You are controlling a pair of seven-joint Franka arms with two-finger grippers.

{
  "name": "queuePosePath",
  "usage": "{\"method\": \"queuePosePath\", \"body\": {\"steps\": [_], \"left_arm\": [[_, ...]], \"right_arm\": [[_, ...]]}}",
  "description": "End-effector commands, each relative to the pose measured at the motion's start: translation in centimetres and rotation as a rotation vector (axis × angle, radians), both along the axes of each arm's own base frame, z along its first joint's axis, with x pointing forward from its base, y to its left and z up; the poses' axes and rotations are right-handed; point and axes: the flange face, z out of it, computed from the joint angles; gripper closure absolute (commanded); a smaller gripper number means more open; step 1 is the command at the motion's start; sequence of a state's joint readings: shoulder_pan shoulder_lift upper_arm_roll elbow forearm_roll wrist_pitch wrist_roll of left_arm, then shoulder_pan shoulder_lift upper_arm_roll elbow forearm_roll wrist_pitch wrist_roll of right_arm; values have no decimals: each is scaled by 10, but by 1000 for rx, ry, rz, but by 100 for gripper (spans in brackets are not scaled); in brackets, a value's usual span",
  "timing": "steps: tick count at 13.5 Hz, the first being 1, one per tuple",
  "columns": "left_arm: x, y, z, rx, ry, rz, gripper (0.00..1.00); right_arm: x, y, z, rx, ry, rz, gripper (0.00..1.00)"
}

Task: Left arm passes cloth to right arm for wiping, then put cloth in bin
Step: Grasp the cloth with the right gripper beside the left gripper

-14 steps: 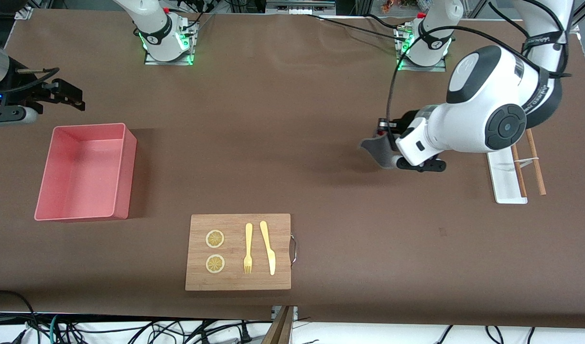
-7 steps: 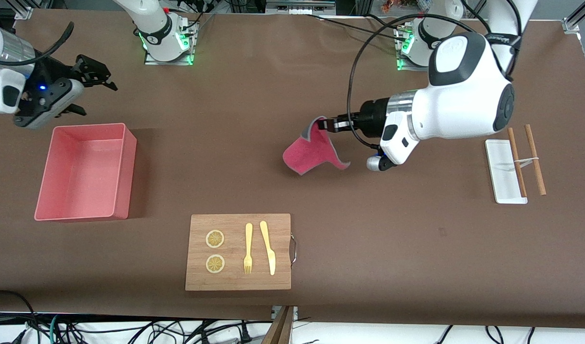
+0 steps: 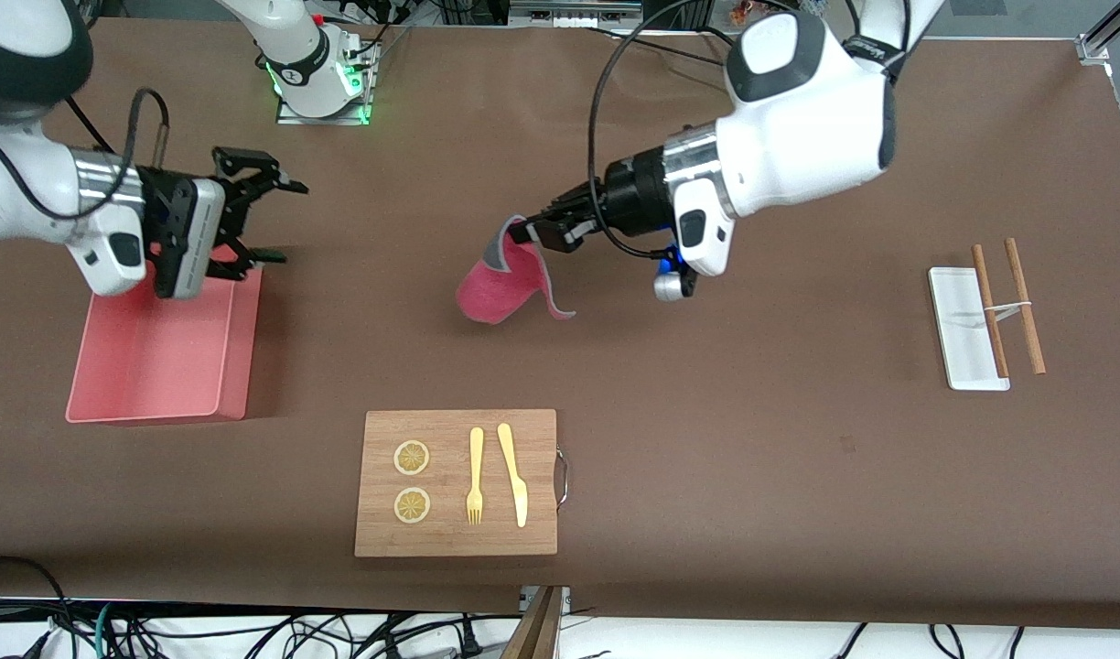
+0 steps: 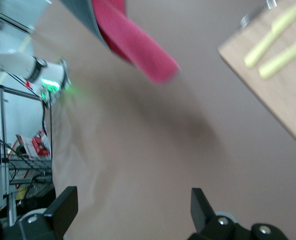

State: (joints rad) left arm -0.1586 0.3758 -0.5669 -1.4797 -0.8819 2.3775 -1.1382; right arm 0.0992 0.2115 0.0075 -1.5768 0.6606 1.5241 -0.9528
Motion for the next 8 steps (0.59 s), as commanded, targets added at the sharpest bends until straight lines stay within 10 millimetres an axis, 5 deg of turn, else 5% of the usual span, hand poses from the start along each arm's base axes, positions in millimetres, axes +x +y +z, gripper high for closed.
{"method": "queuePosePath", "body": {"steps": [1, 8], "left_arm": [[-13, -36, -4, -69, 38, 120, 100], [-32, -59, 4, -127, 78, 203, 100]], "right_arm": [[9, 36, -14, 121, -98, 49, 1], [23, 127, -56, 260, -318, 144, 1]]}}
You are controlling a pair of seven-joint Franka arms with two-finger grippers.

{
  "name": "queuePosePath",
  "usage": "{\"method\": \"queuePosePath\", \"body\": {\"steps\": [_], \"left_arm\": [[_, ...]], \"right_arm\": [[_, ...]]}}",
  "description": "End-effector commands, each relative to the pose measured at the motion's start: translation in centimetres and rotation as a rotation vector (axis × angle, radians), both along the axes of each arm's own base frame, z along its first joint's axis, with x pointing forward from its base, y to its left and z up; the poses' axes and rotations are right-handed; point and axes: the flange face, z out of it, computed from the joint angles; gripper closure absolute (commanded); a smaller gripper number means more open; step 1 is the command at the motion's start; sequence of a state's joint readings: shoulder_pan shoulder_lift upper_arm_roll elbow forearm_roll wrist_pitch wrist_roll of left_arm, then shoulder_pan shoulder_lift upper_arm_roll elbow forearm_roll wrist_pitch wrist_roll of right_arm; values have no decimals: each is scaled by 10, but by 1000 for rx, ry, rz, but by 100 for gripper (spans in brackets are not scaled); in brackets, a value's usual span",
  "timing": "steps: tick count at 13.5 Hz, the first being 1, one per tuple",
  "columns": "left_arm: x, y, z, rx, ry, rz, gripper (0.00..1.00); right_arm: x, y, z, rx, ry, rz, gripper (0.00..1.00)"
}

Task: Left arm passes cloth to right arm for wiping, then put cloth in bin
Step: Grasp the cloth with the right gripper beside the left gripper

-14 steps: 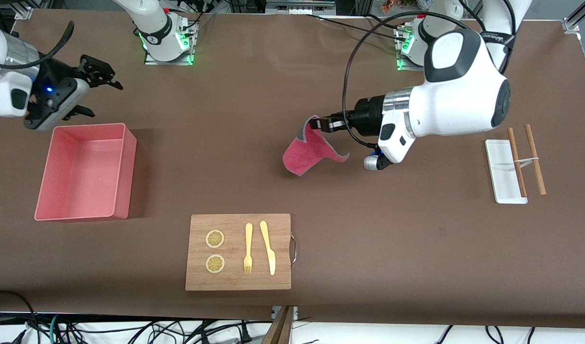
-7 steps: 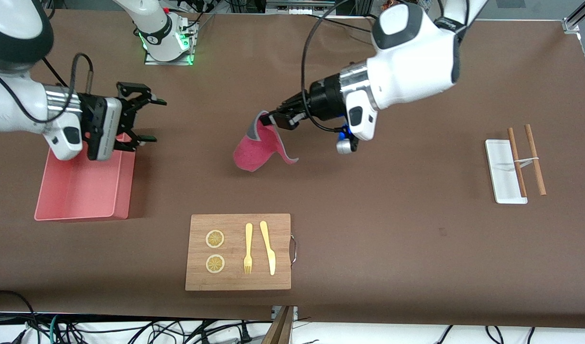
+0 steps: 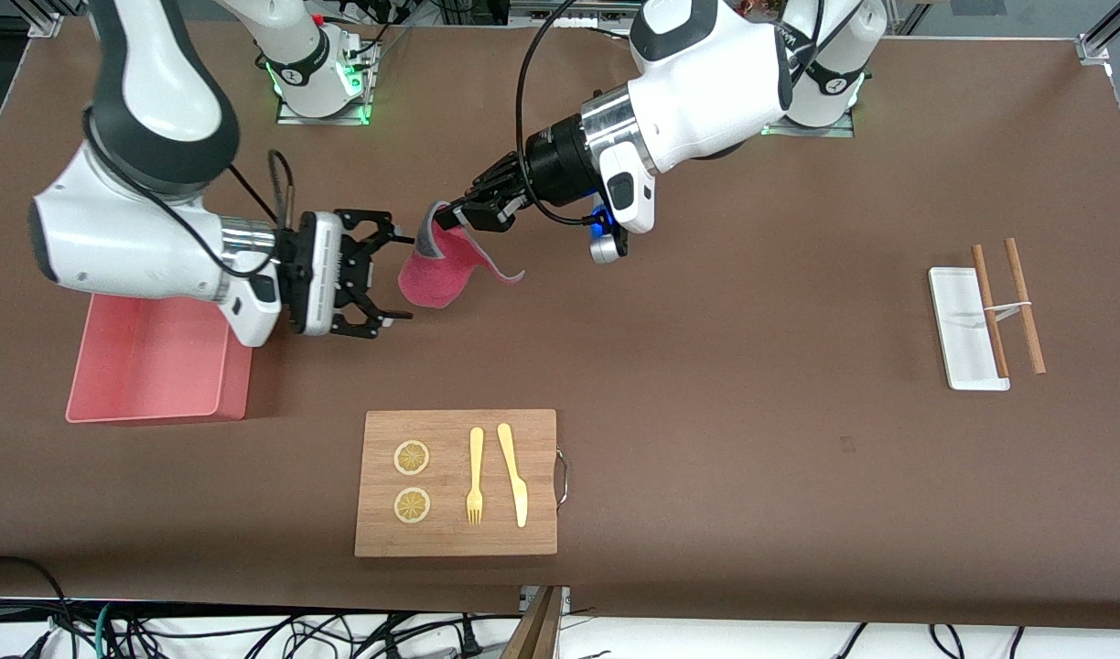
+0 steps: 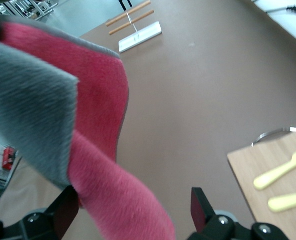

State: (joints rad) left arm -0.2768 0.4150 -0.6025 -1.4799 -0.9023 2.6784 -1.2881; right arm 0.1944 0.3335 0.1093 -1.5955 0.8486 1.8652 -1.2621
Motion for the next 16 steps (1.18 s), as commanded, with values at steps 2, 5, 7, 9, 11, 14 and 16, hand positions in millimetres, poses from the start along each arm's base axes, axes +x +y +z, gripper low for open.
{"method": "queuePosePath", "body": {"steps": [2, 5, 7, 9, 11, 14, 16], "left_arm": [[-1, -1, 7, -47, 33, 26, 100], [0, 0, 7, -46, 32, 27, 100], [1, 1, 7, -46, 32, 28, 100], [2, 3, 7, -46, 32, 32, 100], [3, 4, 7, -48, 32, 35, 100], [4, 5, 8, -49, 32, 35, 100], [5, 6, 9, -49, 30, 38, 100]], "right_arm": [[-4, 27, -1, 28, -53, 14, 1], [-6, 28, -3, 29, -63, 31, 1], [-6, 29, -2, 30, -67, 32, 1], [-6, 29, -4, 27, -56, 36, 1], [-5, 28, -6, 27, -58, 36, 5], [-5, 29, -6, 25, -47, 22, 86], [-6, 29, -7, 23, -30, 14, 100]]}}
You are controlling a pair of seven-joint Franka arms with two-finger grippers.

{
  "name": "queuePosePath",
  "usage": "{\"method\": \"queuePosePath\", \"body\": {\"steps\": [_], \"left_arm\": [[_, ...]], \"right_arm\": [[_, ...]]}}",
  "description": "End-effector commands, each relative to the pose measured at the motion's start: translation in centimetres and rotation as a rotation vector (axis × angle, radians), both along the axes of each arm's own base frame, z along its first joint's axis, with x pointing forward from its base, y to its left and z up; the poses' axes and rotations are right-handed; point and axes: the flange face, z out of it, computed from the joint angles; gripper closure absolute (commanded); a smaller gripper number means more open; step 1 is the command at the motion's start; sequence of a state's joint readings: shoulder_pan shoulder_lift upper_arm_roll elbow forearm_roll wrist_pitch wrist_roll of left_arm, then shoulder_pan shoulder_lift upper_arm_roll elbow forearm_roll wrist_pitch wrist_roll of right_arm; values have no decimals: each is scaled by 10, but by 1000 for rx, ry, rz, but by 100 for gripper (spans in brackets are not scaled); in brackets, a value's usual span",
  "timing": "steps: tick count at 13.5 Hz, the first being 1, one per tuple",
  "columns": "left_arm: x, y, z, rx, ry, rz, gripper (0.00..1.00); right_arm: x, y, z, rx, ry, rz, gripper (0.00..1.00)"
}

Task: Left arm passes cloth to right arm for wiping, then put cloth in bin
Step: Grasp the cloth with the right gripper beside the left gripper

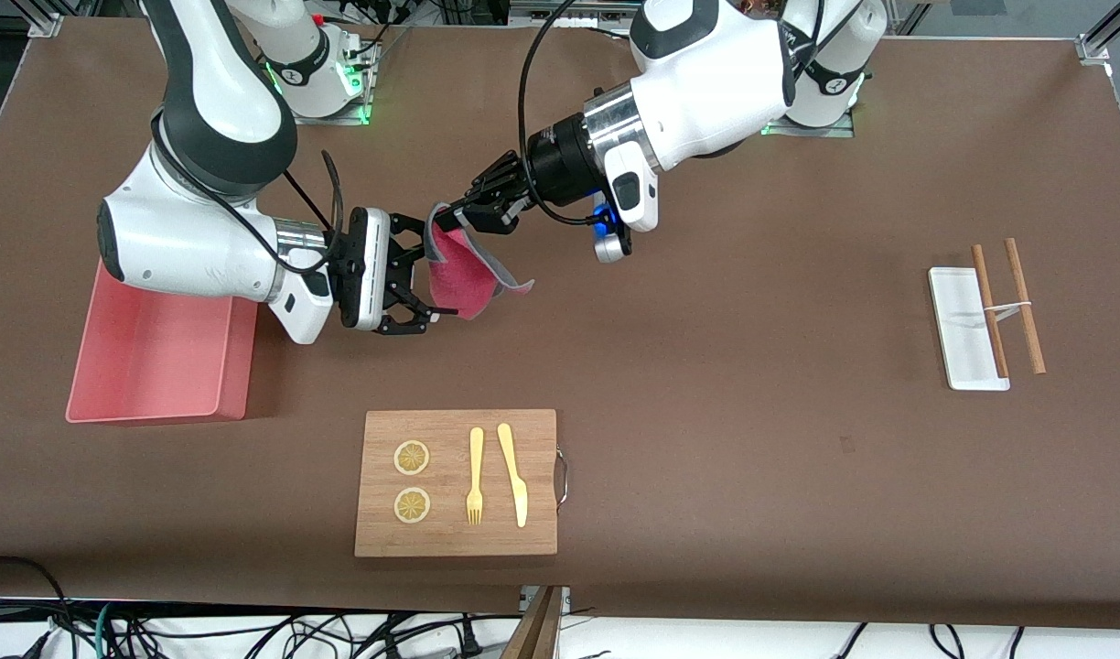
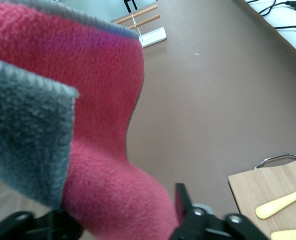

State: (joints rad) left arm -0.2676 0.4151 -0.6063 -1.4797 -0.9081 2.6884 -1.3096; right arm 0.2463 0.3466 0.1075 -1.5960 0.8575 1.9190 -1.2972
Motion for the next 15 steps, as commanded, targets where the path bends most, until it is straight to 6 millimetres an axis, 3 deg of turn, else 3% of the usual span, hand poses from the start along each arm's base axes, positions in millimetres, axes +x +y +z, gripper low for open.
{"method": "queuePosePath", "body": {"steps": [1, 4, 5, 6, 7, 11, 15], "left_arm": [[1, 2, 8, -38, 10, 14, 100], [2, 3, 9, -38, 9, 16, 100], [1, 3, 11, -39, 7, 16, 95], [5, 9, 11, -36, 9, 20, 56], [7, 15, 12, -30, 2, 25, 1], [7, 35, 28, -1, -20, 12, 0], [14, 62, 11, 150, -41, -74, 0]], "right_arm": [[-1, -2, 1, 15, 26, -25, 100], [0, -5, 7, 2, 70, -72, 100], [-1, -7, 9, -5, 82, -74, 100], [0, -9, 10, -8, 84, -75, 100], [0, -12, 11, -10, 87, -78, 100], [-1, -58, 19, -87, 222, -126, 100], [3, -122, 6, -257, 298, -183, 100]]}}
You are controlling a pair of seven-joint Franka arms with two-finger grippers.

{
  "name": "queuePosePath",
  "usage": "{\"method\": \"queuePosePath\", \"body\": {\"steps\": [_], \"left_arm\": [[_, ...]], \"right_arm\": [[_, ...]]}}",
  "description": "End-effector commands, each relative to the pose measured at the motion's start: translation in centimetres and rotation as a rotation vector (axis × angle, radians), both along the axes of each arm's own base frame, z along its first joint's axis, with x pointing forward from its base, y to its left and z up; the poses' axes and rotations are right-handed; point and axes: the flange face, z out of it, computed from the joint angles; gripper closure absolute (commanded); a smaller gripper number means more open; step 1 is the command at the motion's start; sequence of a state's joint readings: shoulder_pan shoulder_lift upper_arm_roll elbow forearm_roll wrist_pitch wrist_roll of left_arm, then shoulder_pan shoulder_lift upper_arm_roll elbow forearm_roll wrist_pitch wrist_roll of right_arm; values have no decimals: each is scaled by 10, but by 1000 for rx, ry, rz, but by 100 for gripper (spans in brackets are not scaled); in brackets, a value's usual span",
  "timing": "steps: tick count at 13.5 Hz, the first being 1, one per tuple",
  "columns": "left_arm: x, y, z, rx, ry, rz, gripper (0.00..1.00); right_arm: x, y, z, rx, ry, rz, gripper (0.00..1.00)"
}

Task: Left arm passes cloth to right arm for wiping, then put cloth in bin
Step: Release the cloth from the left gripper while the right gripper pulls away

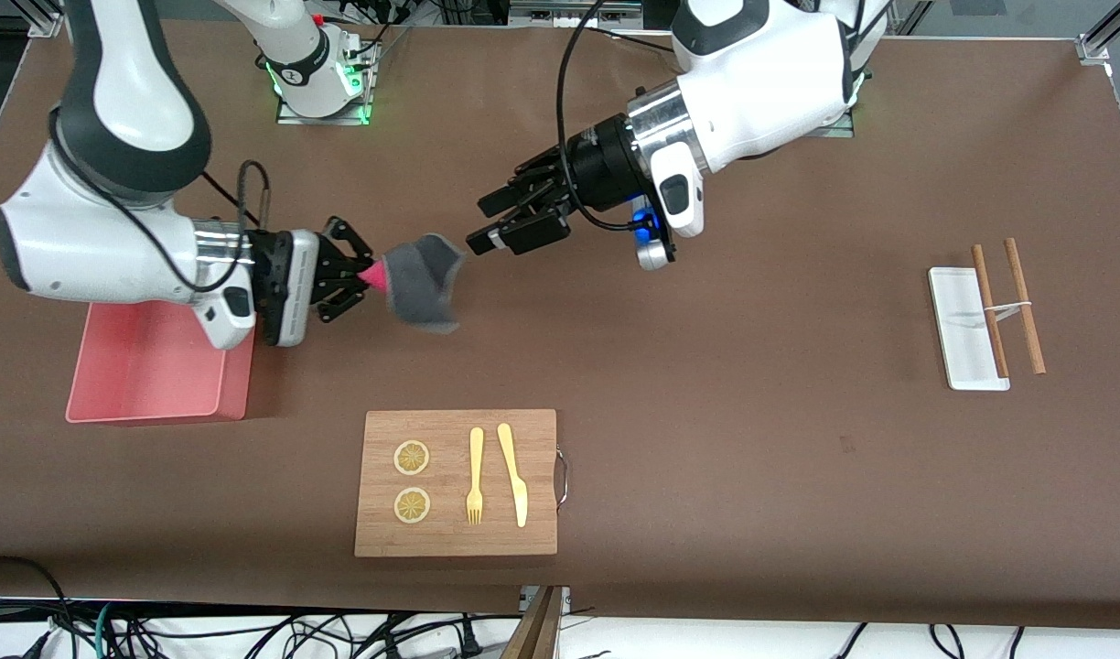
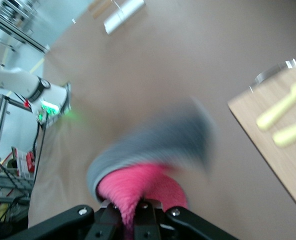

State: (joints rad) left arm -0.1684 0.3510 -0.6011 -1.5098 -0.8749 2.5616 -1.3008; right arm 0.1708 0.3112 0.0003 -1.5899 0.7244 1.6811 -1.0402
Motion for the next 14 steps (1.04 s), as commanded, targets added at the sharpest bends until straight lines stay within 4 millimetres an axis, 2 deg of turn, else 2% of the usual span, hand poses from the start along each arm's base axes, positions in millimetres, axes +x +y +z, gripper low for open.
{"method": "queuePosePath", "body": {"steps": [1, 2, 4, 6, 8, 10, 12, 14], "left_arm": [[-7, 16, -15, 181, -30, -132, 0], [-5, 25, -26, 293, -36, -200, 0], [-11, 35, -40, 475, -55, -338, 0], [-14, 53, -44, 562, -82, -465, 0], [-11, 93, -51, 656, -107, -646, 0], [-7, 139, -63, 758, -142, -876, 0], [-4, 178, -61, 825, -214, -1052, 0], [-3, 209, -49, 903, -286, -1185, 0]], "right_arm": [[-1, -33, -4, -139, 56, -52, 100], [0, -48, -11, -203, 87, -96, 100], [0, -62, -24, -334, 154, -180, 100], [1, -76, -35, -474, 208, -287, 100], [-2, -81, -55, -562, 288, -393, 100], [-1, -88, -73, -653, 292, -464, 100], [-5, -93, -98, -738, 288, -546, 100], [-16, -97, -127, -779, 272, -641, 100]]}}
